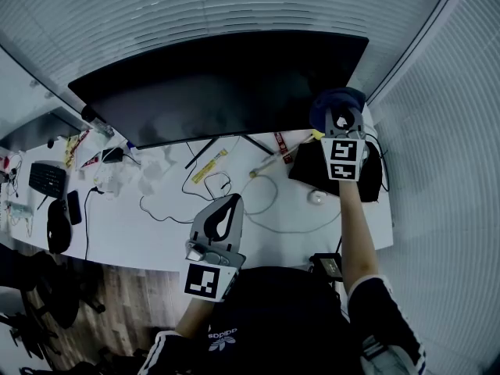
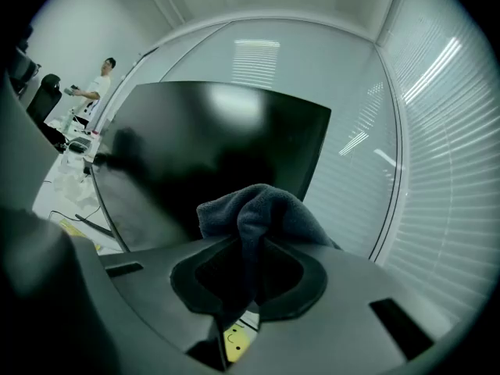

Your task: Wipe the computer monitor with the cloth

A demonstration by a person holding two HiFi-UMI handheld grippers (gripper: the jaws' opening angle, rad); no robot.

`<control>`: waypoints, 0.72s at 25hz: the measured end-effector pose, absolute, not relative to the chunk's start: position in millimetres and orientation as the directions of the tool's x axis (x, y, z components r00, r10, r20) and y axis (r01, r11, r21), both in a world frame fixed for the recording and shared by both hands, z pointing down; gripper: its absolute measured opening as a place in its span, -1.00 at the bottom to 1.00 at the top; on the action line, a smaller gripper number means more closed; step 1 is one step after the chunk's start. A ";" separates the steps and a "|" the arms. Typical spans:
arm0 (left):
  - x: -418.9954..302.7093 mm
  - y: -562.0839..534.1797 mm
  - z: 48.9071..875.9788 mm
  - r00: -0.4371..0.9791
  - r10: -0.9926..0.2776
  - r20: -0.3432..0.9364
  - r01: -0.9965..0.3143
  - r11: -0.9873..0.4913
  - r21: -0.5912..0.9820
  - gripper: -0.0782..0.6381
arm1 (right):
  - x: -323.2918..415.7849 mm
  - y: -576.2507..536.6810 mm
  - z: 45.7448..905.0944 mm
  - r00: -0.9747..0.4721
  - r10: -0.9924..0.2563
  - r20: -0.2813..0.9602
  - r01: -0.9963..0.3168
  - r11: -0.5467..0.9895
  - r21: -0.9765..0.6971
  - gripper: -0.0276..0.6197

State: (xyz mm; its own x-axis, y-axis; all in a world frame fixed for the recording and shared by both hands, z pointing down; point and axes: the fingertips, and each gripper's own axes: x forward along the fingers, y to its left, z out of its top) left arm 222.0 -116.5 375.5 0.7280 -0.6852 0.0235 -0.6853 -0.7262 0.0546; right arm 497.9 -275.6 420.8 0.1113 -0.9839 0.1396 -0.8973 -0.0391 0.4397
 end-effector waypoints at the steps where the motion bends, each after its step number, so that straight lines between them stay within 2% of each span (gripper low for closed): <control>1: 221.5 -116.5 376.0 0.727 -0.686 0.024 -0.686 -0.725 0.054 -0.77 | 498.0 -275.4 429.3 0.113 -0.982 0.153 -0.898 -0.035 0.439 -0.77; 13: 214.1 -108.2 376.5 0.716 -0.697 0.036 -0.698 -0.715 0.050 -0.77 | 505.2 -268.8 534.3 0.162 -0.915 0.369 -0.906 0.010 0.423 -0.77; 18: 205.8 -103.6 377.7 0.707 -0.706 0.042 -0.707 -0.705 0.044 -0.77 | 508.0 -266.9 545.8 0.195 -0.900 0.391 -0.916 -0.025 0.400 -0.77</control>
